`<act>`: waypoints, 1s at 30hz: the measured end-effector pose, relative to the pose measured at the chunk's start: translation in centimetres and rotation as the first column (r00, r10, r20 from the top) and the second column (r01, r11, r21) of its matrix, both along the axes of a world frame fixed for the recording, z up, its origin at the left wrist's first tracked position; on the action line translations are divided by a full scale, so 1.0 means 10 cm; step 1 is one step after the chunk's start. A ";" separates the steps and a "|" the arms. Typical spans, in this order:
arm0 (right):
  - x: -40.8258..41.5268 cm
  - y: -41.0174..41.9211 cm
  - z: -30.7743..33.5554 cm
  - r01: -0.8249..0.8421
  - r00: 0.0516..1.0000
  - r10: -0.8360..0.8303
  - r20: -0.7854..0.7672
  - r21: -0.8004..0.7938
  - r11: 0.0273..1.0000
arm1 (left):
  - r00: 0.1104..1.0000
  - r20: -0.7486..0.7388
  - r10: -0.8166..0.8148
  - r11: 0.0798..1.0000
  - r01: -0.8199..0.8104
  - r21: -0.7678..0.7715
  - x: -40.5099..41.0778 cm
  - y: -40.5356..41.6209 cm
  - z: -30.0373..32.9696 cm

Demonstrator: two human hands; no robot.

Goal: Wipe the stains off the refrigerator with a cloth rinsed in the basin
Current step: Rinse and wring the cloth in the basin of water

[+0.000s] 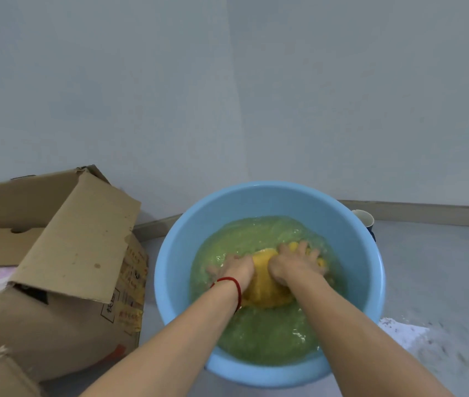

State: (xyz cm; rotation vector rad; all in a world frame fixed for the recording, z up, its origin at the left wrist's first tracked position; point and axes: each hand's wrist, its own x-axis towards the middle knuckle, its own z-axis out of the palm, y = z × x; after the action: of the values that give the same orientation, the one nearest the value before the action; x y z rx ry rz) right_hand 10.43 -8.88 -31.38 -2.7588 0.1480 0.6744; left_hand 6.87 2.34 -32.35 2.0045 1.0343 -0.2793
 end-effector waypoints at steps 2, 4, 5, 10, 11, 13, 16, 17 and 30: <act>-0.03 0.10 0.00 0.076 0.996 -0.073 -0.057 0.069 0.995 | 0.999 0.029 0.030 0.996 -0.027 -0.087 0.07 -0.04 -0.09; -0.02 0.21 -0.03 0.132 0.987 -0.107 -0.121 0.214 0.968 | 0.996 0.092 -0.008 0.975 0.028 -0.220 0.11 -0.07 -0.09; -0.04 0.25 -0.04 0.217 0.971 -0.162 -0.179 0.357 0.909 | 0.989 0.148 -0.021 0.958 0.062 -0.279 0.12 -0.10 -0.08; -0.01 0.32 -0.16 0.369 0.927 -0.292 -0.235 0.713 0.597 | 0.952 0.187 0.244 0.871 -0.130 -0.473 0.04 -0.12 -0.04; -0.07 0.27 0.00 0.283 0.954 -0.268 -0.132 0.691 0.665 | 0.952 0.184 0.243 0.867 -0.128 -0.482 0.01 -0.11 0.01; -0.10 0.14 0.15 -0.008 0.989 -0.065 0.132 0.489 0.872 | 0.971 0.163 0.177 0.880 -0.082 -0.468 -0.04 -0.08 0.06; -0.07 -0.06 0.20 -0.286 0.907 0.239 0.347 0.093 0.954 | 0.985 0.165 0.042 0.911 0.030 -0.412 -0.11 -0.02 0.08; -0.05 -0.10 0.20 -0.307 0.890 0.276 0.362 0.028 0.951 | 0.982 0.188 0.007 0.929 0.064 -0.366 -0.12 0.03 0.07; -0.17 0.34 -0.01 0.273 0.960 -0.234 -0.150 0.341 0.899 | 0.991 0.043 0.128 0.876 -0.093 -0.473 -0.03 -0.04 -0.11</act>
State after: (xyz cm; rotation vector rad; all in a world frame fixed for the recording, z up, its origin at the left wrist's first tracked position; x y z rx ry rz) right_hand 8.73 -5.50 -31.47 -2.3016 0.3636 0.6974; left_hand 6.60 1.91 -33.44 1.5003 0.9256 -0.3556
